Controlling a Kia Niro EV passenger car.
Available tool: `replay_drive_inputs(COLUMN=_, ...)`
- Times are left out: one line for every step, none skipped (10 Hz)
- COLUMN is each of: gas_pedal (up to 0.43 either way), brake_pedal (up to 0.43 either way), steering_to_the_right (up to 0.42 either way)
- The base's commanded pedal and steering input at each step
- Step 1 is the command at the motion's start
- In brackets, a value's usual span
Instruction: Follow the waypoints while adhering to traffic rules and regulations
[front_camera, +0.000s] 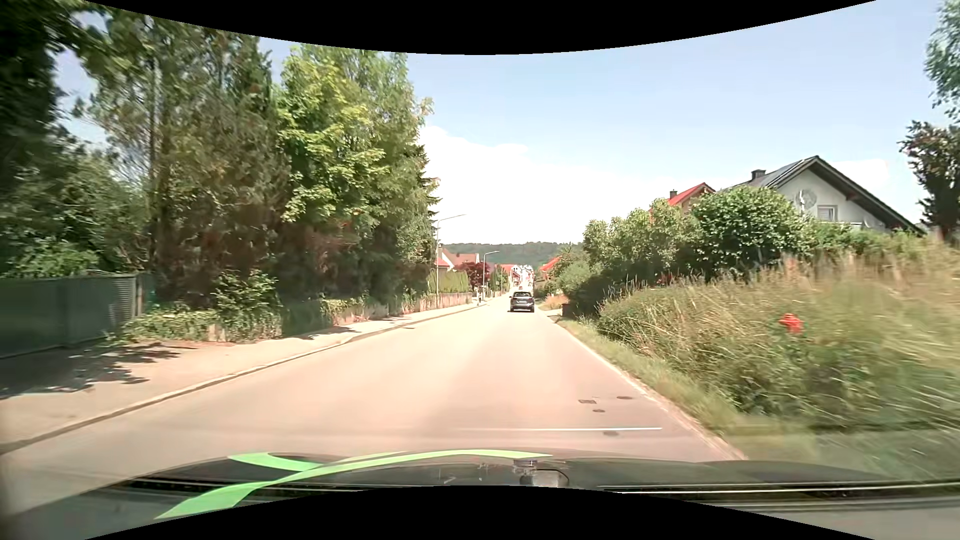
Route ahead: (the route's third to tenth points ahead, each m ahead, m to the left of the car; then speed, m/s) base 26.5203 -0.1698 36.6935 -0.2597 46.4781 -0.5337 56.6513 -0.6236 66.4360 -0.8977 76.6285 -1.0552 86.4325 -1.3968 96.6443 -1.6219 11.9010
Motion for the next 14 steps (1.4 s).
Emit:
replay_drive_inputs(gas_pedal=0.11, brake_pedal=0.0, steering_to_the_right=0.001)
replay_drive_inputs(gas_pedal=0.11, brake_pedal=0.0, steering_to_the_right=0.001)
replay_drive_inputs(gas_pedal=0.11, brake_pedal=0.0, steering_to_the_right=0.002)
replay_drive_inputs(gas_pedal=0.11, brake_pedal=0.0, steering_to_the_right=0.001)
replay_drive_inputs(gas_pedal=0.11, brake_pedal=0.0, steering_to_the_right=0.001)
replay_drive_inputs(gas_pedal=0.11, brake_pedal=0.0, steering_to_the_right=0.002)
replay_drive_inputs(gas_pedal=0.098, brake_pedal=0.0, steering_to_the_right=0.001)
replay_drive_inputs(gas_pedal=0.087, brake_pedal=0.0, steering_to_the_right=0.001)
replay_drive_inputs(gas_pedal=0.087, brake_pedal=0.0, steering_to_the_right=0.002)
replay_drive_inputs(gas_pedal=0.098, brake_pedal=0.0, steering_to_the_right=0.002)
replay_drive_inputs(gas_pedal=0.11, brake_pedal=0.0, steering_to_the_right=0.002)
replay_drive_inputs(gas_pedal=0.11, brake_pedal=0.0, steering_to_the_right=0.003)
replay_drive_inputs(gas_pedal=0.098, brake_pedal=0.0, steering_to_the_right=0.003)
replay_drive_inputs(gas_pedal=0.079, brake_pedal=0.0, steering_to_the_right=0.003)
